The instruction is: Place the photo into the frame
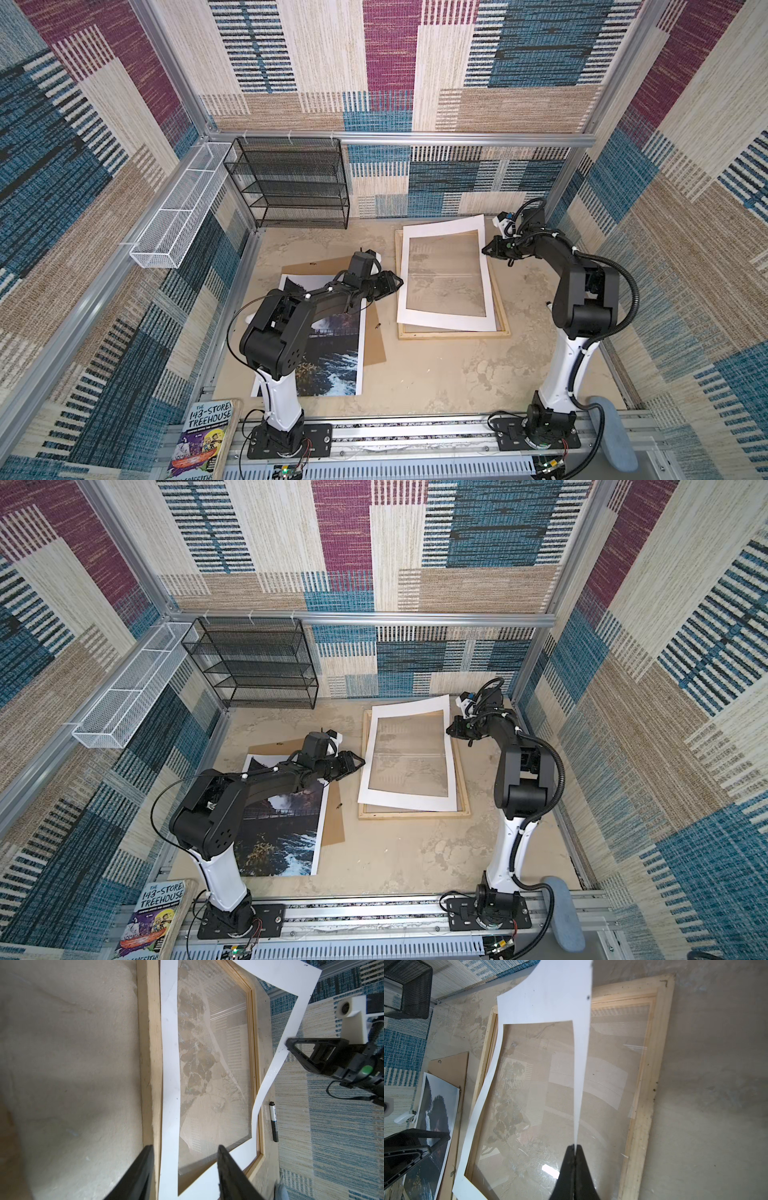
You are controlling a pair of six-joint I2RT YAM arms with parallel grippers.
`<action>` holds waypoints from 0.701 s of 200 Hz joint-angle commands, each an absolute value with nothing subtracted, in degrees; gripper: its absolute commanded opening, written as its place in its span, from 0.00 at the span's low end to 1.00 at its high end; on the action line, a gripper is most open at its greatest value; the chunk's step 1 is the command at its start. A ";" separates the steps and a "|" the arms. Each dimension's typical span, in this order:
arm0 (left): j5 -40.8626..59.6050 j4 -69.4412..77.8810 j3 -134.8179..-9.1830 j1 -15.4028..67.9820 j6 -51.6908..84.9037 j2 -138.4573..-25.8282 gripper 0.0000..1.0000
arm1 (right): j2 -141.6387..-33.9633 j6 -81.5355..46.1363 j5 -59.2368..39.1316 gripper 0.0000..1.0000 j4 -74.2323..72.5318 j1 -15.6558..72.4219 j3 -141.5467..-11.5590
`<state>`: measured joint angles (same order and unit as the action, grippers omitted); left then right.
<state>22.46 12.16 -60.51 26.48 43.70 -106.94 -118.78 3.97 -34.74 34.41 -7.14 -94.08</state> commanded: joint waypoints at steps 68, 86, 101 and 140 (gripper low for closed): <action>20.41 6.72 -61.17 26.63 41.36 -107.05 0.51 | -122.24 10.74 -39.23 0.02 39.68 -7.56 -99.64; 21.25 6.68 -61.17 27.13 41.63 -107.48 0.50 | -123.69 12.03 -39.13 0.02 41.31 -7.56 -101.45; 21.31 6.68 -61.00 27.59 41.65 -107.71 0.50 | -124.64 12.85 -39.05 0.02 42.33 -7.63 -102.78; 21.80 6.71 -61.08 28.12 41.22 -108.02 0.49 | -126.76 15.55 -38.78 0.02 45.69 -7.65 -106.87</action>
